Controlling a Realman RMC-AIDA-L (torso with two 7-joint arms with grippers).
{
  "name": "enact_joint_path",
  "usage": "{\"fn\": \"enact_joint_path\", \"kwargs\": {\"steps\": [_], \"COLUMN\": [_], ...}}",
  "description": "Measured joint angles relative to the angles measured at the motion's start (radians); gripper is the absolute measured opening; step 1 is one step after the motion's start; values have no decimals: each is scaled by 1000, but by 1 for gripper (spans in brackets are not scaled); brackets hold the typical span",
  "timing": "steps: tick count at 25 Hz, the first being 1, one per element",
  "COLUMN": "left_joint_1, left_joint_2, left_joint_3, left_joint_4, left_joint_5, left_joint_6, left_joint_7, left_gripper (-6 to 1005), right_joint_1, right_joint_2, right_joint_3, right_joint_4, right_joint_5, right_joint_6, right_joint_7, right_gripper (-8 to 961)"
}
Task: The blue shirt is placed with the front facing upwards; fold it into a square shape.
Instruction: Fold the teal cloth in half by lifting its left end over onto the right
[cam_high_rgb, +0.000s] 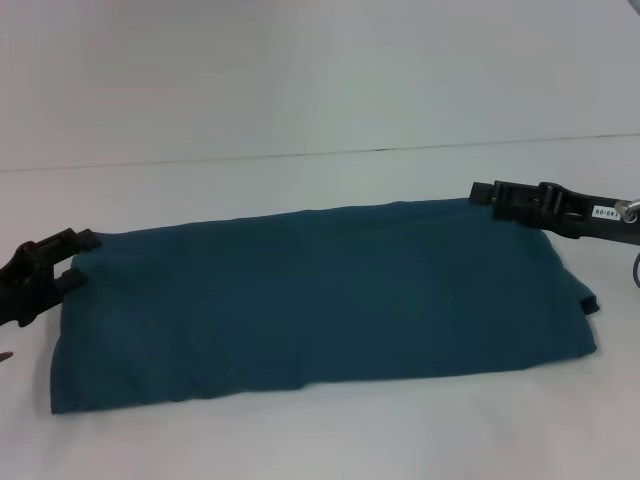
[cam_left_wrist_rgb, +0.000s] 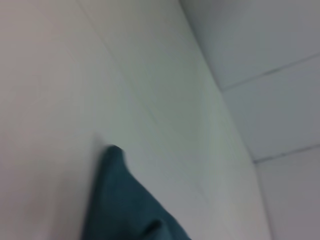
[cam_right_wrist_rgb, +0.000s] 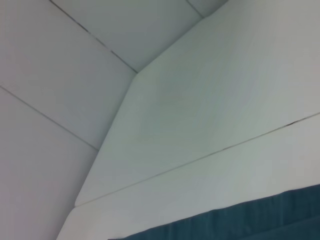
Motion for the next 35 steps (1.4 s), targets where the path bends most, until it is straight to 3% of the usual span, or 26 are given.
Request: {"fn": "enact_joint_path", "kwargs": {"steps": [7,12,23,35], "left_joint_1": [-19,-46,-27,-68], "left_joint_2": [-28,-30,-41,-47], "left_joint_3": [85,135,143,198], "left_joint_4": [-7,-41,45,-22], "left_joint_5": [-2,1,-58,-42], "left_joint_6": [-193,-282,-231,-392], "left_joint_7": [10,27,22,34], "left_gripper": [657,657,656,656], "right_joint_1": [-4,-1,-5,-4], "right_joint_2": [0,-2,-2,0], "right_joint_3": [16,22,22,21], "right_joint_4": [20,26,27,26], "right_joint_5": [9,9,12,12], "right_joint_6": [13,16,10,9], "right_joint_7": [1,1,12,15], "right_gripper": [704,703,704,704]}}
